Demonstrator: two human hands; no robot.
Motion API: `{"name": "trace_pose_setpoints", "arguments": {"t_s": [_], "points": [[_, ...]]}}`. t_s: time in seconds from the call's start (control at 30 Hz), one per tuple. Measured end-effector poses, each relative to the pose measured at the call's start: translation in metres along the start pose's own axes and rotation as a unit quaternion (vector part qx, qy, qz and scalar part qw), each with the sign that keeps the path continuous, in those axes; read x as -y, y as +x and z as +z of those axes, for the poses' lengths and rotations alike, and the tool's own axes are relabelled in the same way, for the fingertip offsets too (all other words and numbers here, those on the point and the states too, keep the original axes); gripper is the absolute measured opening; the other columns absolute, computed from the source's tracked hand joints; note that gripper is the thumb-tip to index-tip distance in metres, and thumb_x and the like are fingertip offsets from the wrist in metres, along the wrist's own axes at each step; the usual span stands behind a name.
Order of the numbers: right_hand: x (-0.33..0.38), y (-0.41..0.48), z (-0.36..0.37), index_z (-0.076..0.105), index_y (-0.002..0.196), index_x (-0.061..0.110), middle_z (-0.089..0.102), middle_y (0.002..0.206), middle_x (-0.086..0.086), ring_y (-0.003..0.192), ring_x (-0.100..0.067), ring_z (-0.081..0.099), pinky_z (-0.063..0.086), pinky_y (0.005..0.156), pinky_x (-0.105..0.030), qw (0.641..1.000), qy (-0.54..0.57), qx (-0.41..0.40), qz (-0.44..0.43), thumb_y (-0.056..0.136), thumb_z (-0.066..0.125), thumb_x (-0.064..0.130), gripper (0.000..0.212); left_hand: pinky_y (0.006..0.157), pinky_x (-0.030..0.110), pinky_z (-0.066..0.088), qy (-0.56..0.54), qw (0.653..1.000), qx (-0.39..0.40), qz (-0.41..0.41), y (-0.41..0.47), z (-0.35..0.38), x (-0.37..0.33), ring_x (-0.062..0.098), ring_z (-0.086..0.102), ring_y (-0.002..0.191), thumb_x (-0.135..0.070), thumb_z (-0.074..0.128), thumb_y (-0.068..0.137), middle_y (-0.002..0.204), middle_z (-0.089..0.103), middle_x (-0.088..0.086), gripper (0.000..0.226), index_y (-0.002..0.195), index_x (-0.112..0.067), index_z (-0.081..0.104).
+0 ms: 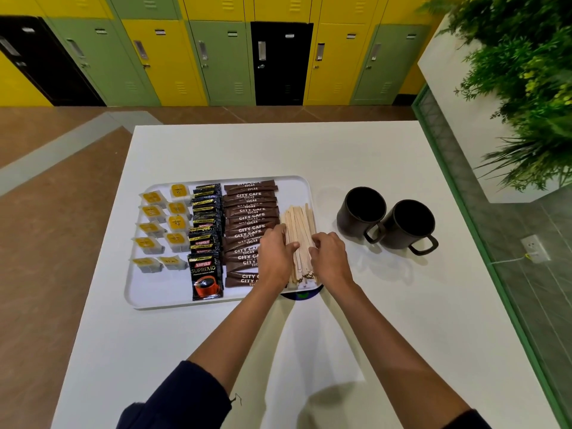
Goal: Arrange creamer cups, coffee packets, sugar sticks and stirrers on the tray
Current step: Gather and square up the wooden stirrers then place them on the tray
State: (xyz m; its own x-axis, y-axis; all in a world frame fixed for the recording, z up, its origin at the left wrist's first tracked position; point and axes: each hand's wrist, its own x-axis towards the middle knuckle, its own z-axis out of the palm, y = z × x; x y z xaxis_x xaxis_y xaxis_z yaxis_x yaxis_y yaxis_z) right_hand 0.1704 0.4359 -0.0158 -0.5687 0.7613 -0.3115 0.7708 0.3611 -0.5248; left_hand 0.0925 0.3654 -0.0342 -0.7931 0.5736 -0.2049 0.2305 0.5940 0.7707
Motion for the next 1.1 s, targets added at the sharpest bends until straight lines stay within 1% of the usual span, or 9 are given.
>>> {"name": "trace_pose_setpoints", "arguments": {"t_s": [0.2, 0.3, 0.4, 0.5, 0.7, 0.83, 0.97, 1.1], "points": [[-0.003, -0.003, 0.002, 0.052, 0.131, 0.007, 0.050, 0.124, -0.013, 0.114, -0.028, 0.054, 0.050, 0.095, -0.035, 1.000, -0.006, -0.006, -0.002, 0.097, 0.048, 0.010, 0.035, 0.086, 0.042, 0.052, 0.021, 1.000, 0.002, 0.003, -0.003, -0.001, -0.003, 0.026, 0.060, 0.094, -0.008, 0.067, 0.084, 0.107, 0.061, 0.014, 0.041, 0.123, -0.004, 0.054], [-0.003, -0.002, 0.002, 0.053, 0.130, 0.007, 0.050, 0.122, -0.014, 0.112, -0.029, 0.056, 0.051, 0.094, -0.035, 1.000, -0.006, -0.011, -0.005, 0.097, 0.048, 0.010, 0.034, 0.084, 0.042, 0.052, 0.024, 1.000, 0.000, 0.006, -0.003, -0.001, -0.004, 0.026, 0.061, 0.092, -0.009, 0.066, 0.085, 0.108, 0.060, 0.014, 0.037, 0.120, -0.003, 0.055], [-0.004, -0.003, 0.002, 0.052, 0.130, 0.007, 0.049, 0.123, -0.013, 0.111, -0.027, 0.057, 0.053, 0.093, -0.036, 1.000, 0.001, -0.018, 0.000, 0.096, 0.049, 0.012, 0.034, 0.085, 0.043, 0.053, 0.024, 1.000, -0.004, 0.007, -0.005, -0.001, -0.004, 0.027, 0.061, 0.094, -0.012, 0.065, 0.086, 0.111, 0.059, 0.014, 0.039, 0.123, -0.004, 0.054], [-0.005, -0.004, 0.001, 0.051, 0.129, 0.008, 0.048, 0.124, -0.012, 0.111, -0.026, 0.057, 0.053, 0.092, -0.035, 1.000, 0.006, -0.025, 0.000, 0.096, 0.050, 0.013, 0.033, 0.083, 0.042, 0.053, 0.026, 1.000, -0.010, 0.008, -0.006, -0.002, -0.003, 0.025, 0.060, 0.094, -0.013, 0.064, 0.087, 0.112, 0.059, 0.013, 0.034, 0.119, -0.006, 0.055], [-0.007, -0.007, -0.001, 0.051, 0.127, 0.008, 0.048, 0.126, -0.011, 0.113, -0.026, 0.055, 0.051, 0.095, -0.036, 0.999, 0.011, -0.033, -0.003, 0.095, 0.050, 0.009, 0.032, 0.088, 0.039, 0.052, 0.028, 0.999, -0.015, 0.003, -0.008, -0.003, -0.003, 0.024, 0.058, 0.100, -0.014, 0.063, 0.088, 0.117, 0.054, 0.012, 0.035, 0.121, -0.006, 0.054], [-0.009, -0.010, -0.002, 0.052, 0.124, 0.010, 0.049, 0.124, -0.011, 0.111, -0.025, 0.057, 0.053, 0.091, -0.037, 0.999, 0.019, -0.037, -0.002, 0.095, 0.051, 0.010, 0.029, 0.087, 0.041, 0.053, 0.024, 1.000, -0.019, -0.002, -0.010, -0.004, -0.003, 0.024, 0.059, 0.100, -0.014, 0.063, 0.088, 0.118, 0.053, 0.011, 0.035, 0.121, -0.007, 0.053], [-0.012, -0.015, -0.003, 0.053, 0.120, 0.009, 0.050, 0.121, -0.011, 0.109, -0.025, 0.057, 0.055, 0.087, -0.038, 0.998, 0.026, -0.048, 0.001, 0.095, 0.049, 0.008, 0.025, 0.084, 0.040, 0.055, 0.013, 0.999, -0.029, 0.009, -0.015, -0.007, -0.002, 0.022, 0.059, 0.098, -0.012, 0.060, 0.089, 0.117, 0.053, 0.009, 0.029, 0.117, -0.008, 0.054], [-0.016, -0.025, -0.004, 0.053, 0.114, 0.009, 0.051, 0.116, -0.011, 0.107, -0.024, 0.058, 0.057, 0.083, -0.034, 0.997, 0.038, -0.065, -0.002, 0.096, 0.047, 0.010, 0.019, 0.081, 0.039, 0.055, 0.004, 0.996, -0.073, 0.048, -0.024, -0.020, 0.003, 0.019, 0.059, 0.094, -0.013, 0.057, 0.091, 0.110, 0.054, 0.004, 0.019, 0.110, -0.010, 0.057]]}}
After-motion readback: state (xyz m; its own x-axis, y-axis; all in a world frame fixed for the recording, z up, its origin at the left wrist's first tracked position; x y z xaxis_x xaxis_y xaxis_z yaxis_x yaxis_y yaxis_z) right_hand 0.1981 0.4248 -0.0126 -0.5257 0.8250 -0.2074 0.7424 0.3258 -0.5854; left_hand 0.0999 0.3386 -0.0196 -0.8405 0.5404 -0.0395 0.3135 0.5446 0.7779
